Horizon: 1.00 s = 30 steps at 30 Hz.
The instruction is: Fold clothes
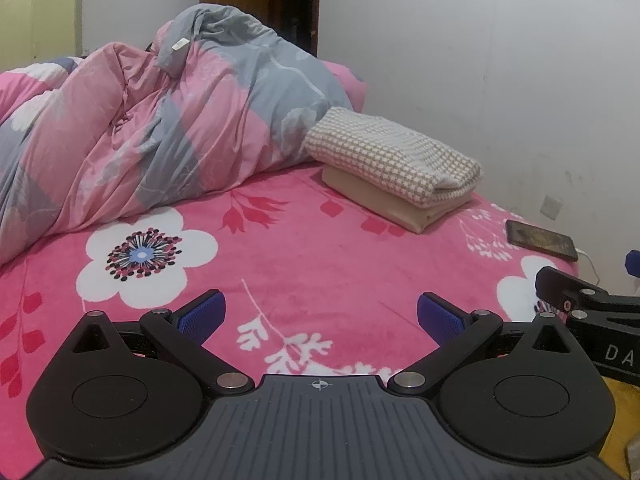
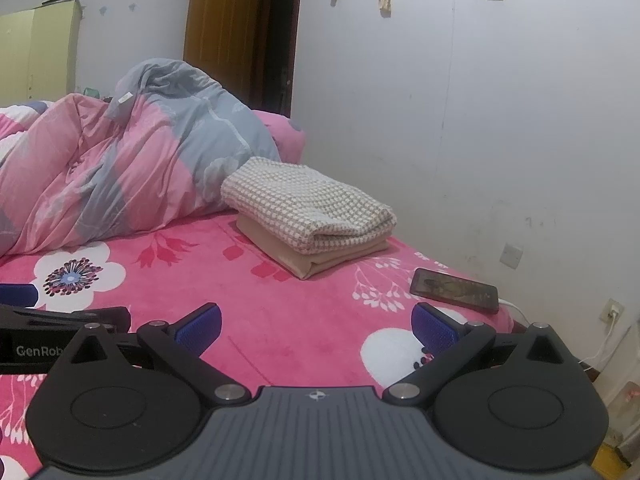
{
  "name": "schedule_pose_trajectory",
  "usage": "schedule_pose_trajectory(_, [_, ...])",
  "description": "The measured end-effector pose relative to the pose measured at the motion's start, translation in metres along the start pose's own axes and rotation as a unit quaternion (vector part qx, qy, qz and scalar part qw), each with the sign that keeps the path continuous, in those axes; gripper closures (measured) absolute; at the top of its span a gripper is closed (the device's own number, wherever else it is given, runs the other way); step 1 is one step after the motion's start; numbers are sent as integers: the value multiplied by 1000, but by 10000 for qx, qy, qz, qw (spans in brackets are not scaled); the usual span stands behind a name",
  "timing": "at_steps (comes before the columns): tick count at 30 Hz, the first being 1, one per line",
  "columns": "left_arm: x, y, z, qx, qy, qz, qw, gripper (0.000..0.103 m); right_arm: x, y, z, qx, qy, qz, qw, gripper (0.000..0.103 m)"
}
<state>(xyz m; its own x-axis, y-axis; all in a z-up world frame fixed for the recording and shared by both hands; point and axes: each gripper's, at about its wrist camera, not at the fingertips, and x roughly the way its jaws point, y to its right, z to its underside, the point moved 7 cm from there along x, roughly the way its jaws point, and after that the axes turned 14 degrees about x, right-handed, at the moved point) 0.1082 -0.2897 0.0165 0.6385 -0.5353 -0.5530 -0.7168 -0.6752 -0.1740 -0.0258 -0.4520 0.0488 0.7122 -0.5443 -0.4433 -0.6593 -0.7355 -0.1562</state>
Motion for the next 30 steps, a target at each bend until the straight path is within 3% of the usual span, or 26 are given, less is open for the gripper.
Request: schedule_pose_trajectory(30, [2, 0, 1, -26, -43, 20, 10000, 0, -1, 2, 0, 67, -17, 12, 10000, 0])
